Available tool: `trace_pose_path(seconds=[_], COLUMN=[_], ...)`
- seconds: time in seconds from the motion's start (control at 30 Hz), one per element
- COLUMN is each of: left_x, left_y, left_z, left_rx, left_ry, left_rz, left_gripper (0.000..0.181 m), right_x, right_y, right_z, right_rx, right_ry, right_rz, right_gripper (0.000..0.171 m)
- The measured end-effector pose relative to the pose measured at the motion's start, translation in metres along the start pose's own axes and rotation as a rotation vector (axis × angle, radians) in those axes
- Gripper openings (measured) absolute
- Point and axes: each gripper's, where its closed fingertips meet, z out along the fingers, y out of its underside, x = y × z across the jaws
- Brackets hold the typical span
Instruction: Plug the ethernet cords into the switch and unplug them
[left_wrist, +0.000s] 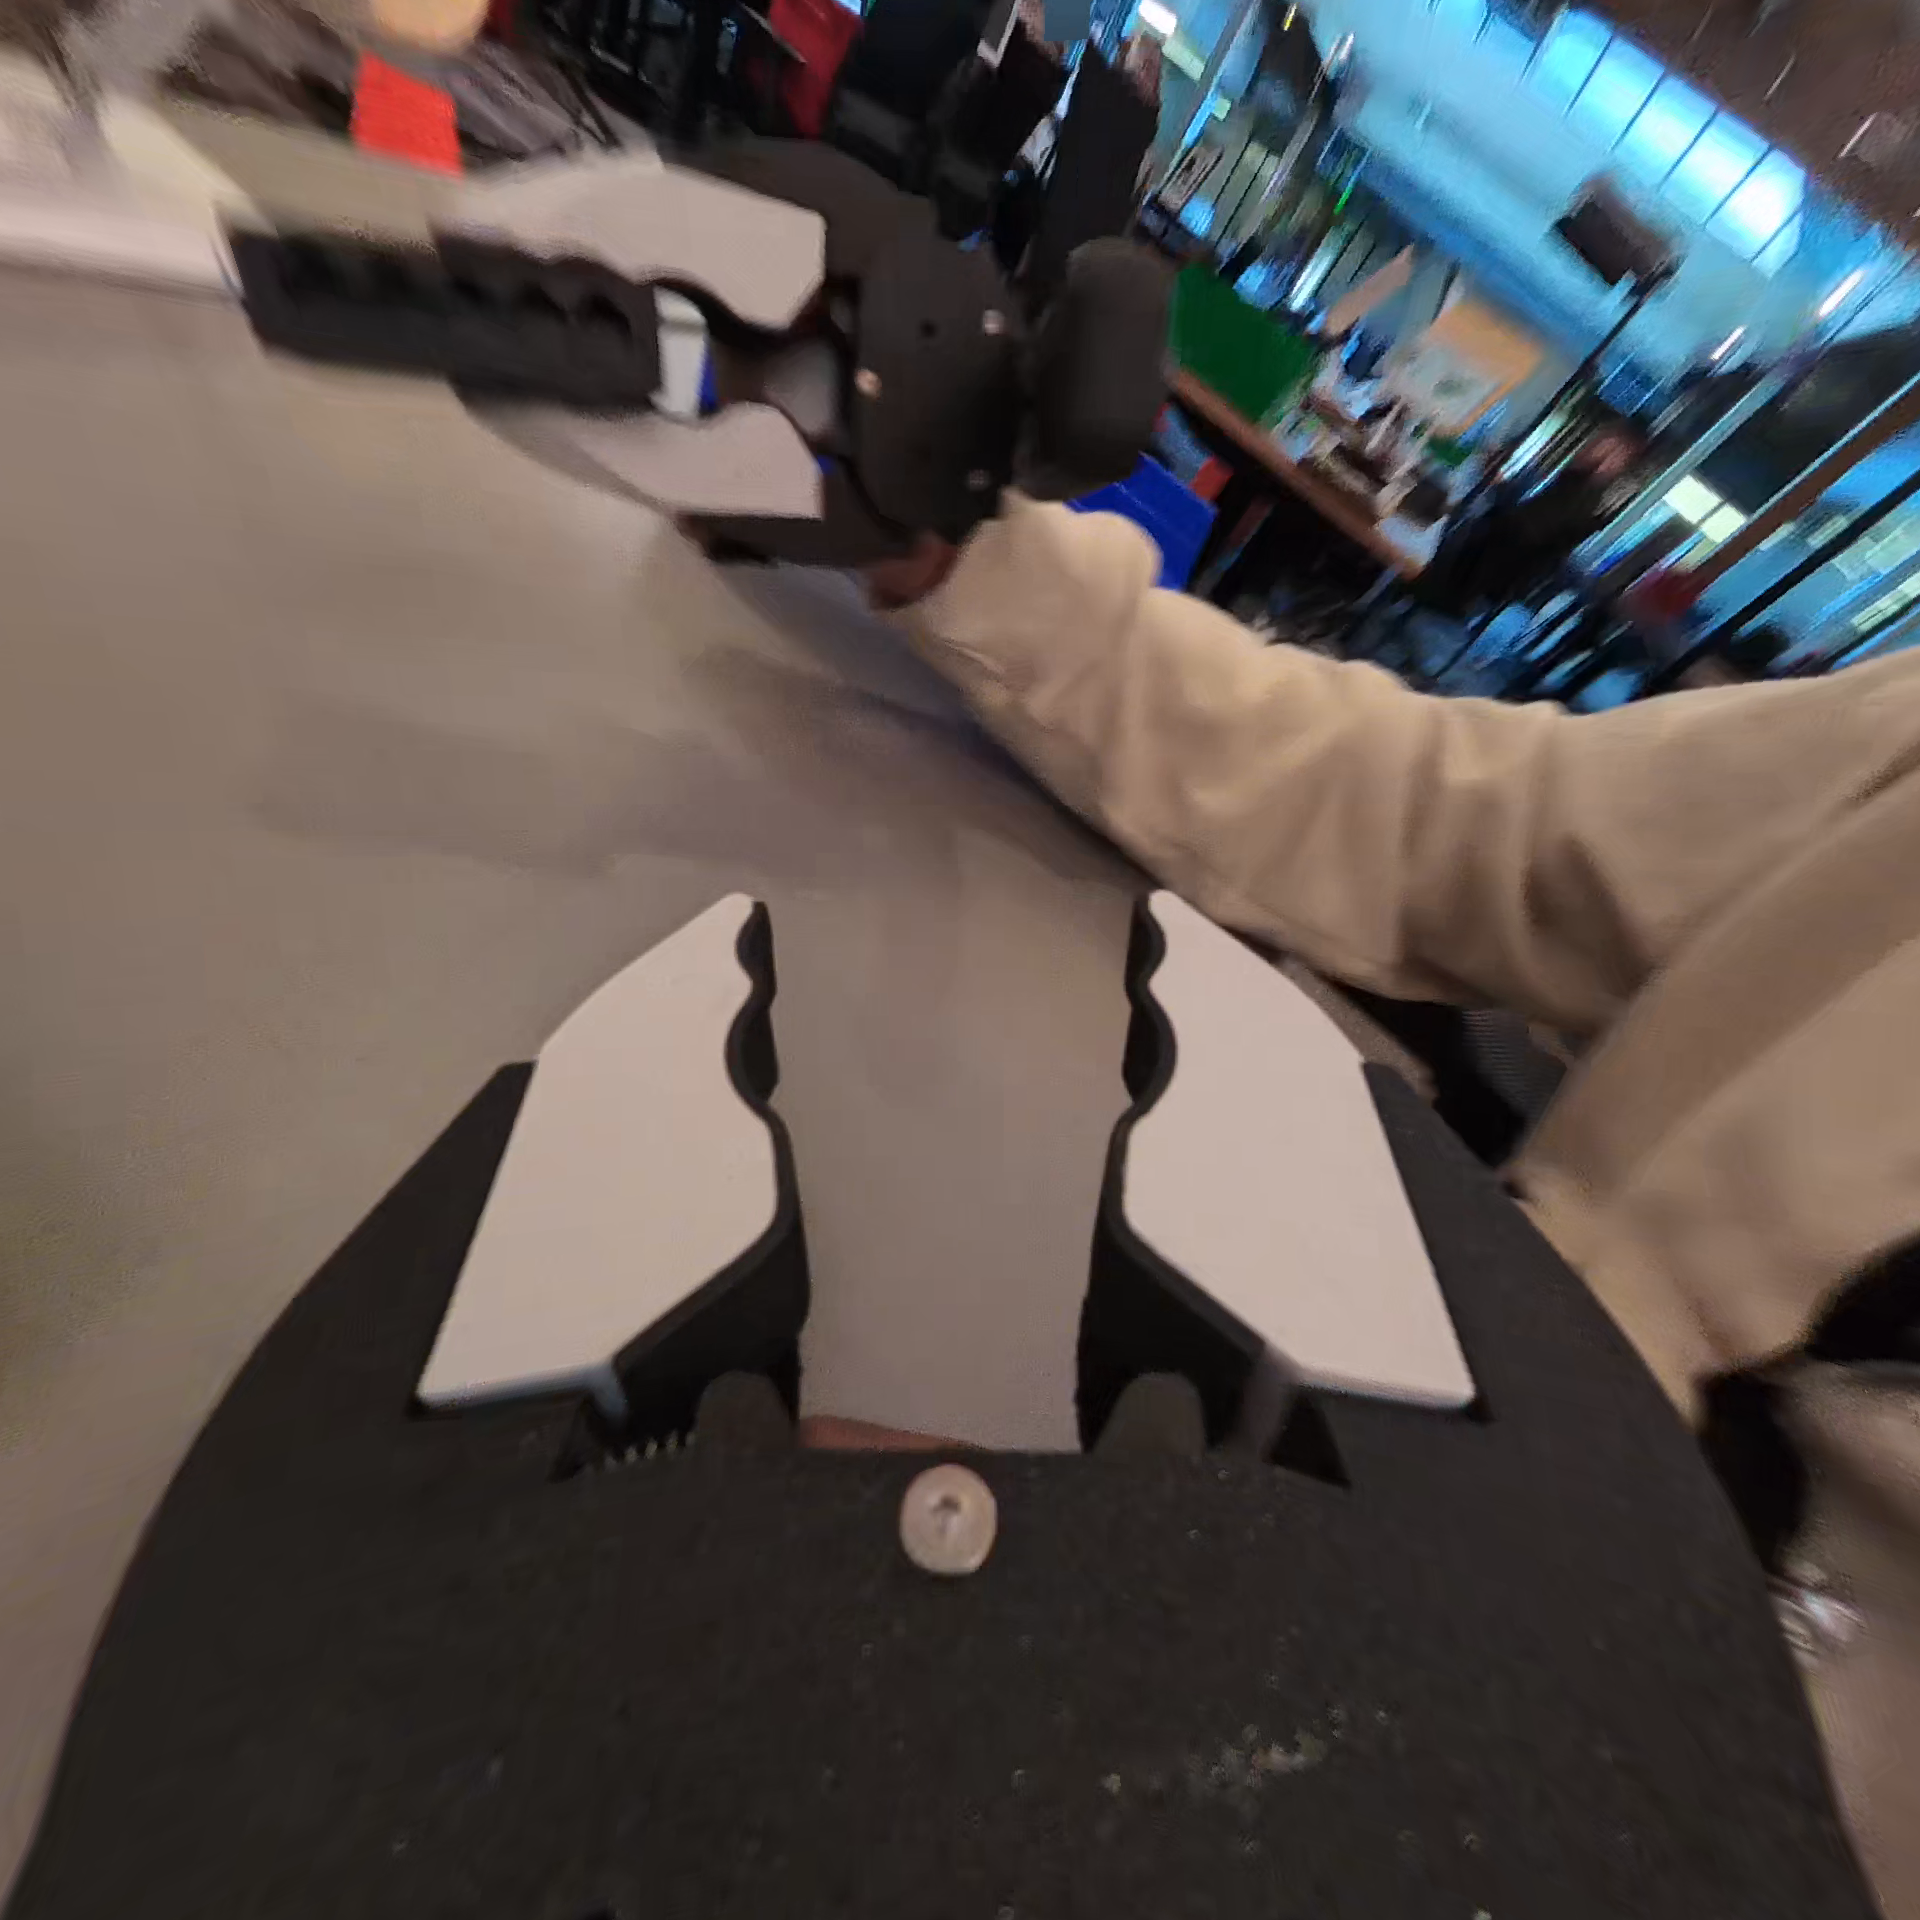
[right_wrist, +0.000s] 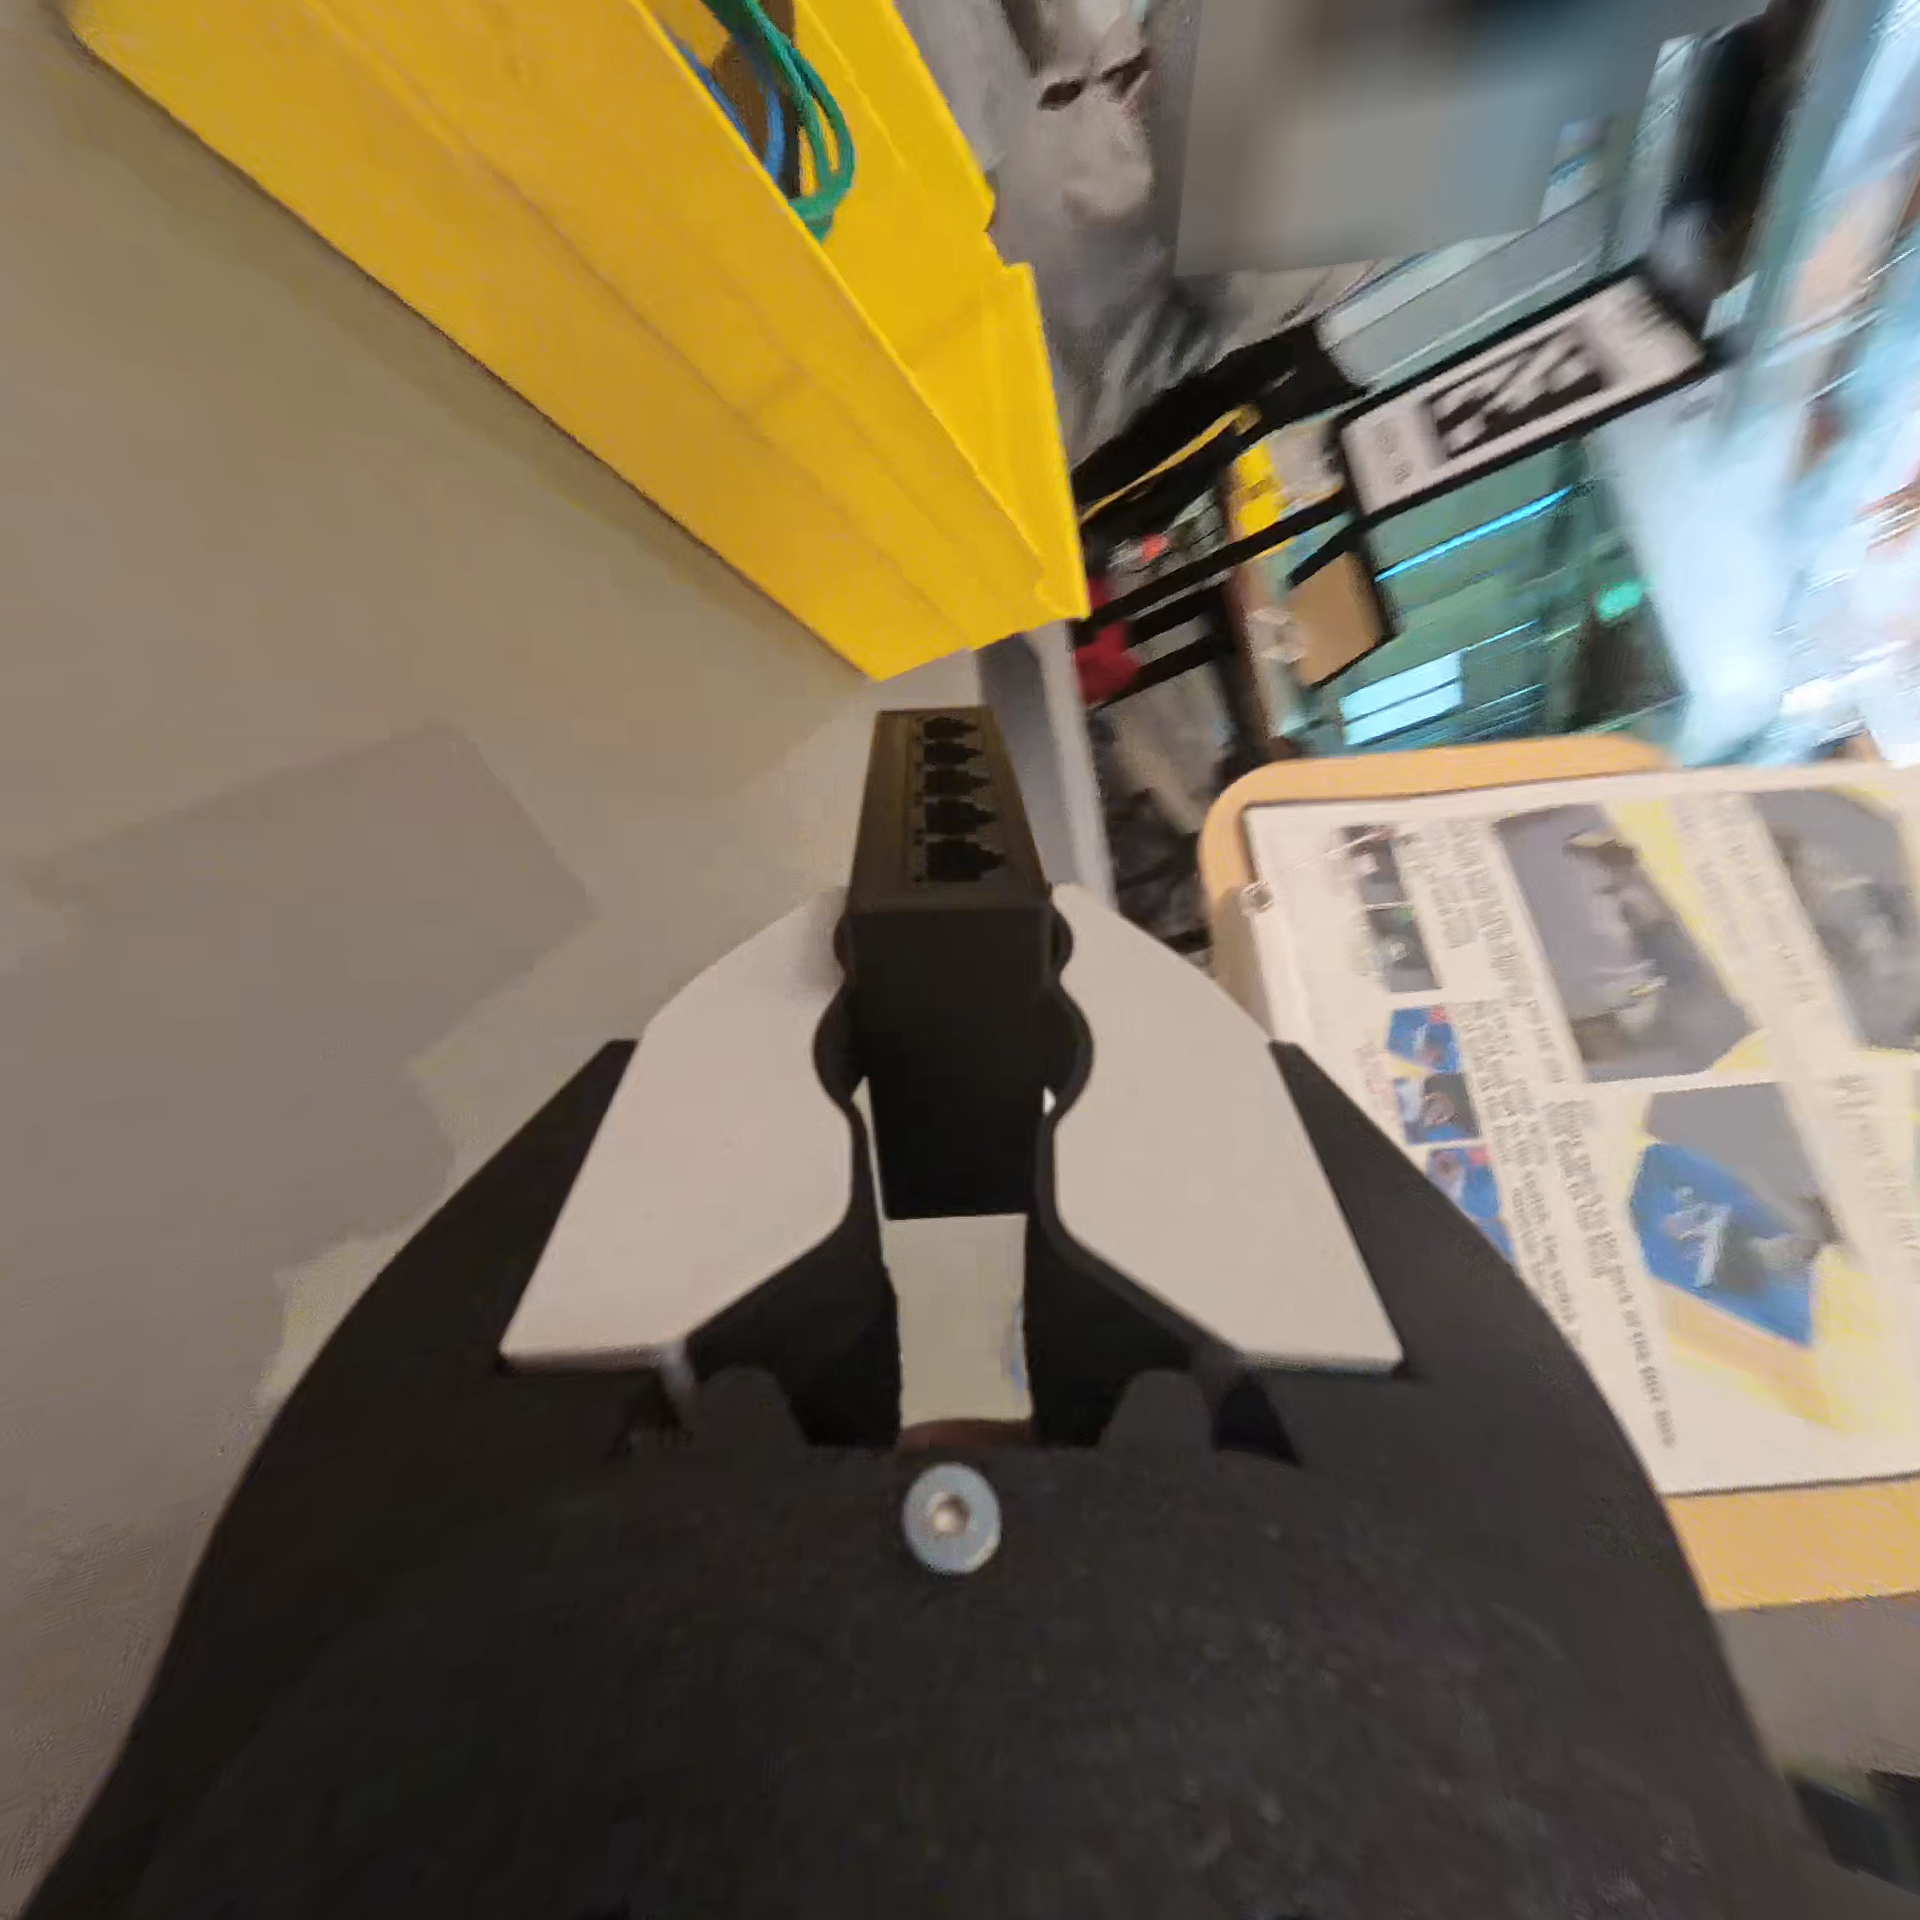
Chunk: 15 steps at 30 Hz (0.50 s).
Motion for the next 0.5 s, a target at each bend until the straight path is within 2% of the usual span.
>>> trace_pose_path(seconds=[0.1,0.17,0.23,0.4,0.5], left_x=[-0.004,-0.003,-0.003,-0.024,-0.043], left_y=[0.045,0.051,0.041,0.022,0.037], left_z=[-0.02,-0.039,-0.055,-0.091,-0.09], left_rx=[0.03,0.083,0.142,0.248,0.13], left_ry=[-0.034,-0.068,-0.125,-0.408,-0.509], left_rz=[-0.176,-0.209,-0.152,0.035,0.06], left_gripper=[0.068,0.065,0.062,0.06,0.071], right_x=[-0.016,-0.025,-0.014,-0.009,-0.001], right_y=[0.016,0.023,0.018,0.02,0.02], right_z=[0.022,0.025,0.016,0.005,0.0], right_rx=[0.065,0.088,0.098,0.133,0.154], right_ry=[0.156,0.191,0.272,0.292,0.315], right_rz=[-0.045,-0.098,-0.136,-0.104,-0.049], right_gripper=[0.03,0.03,0.03,0.029,0.029])
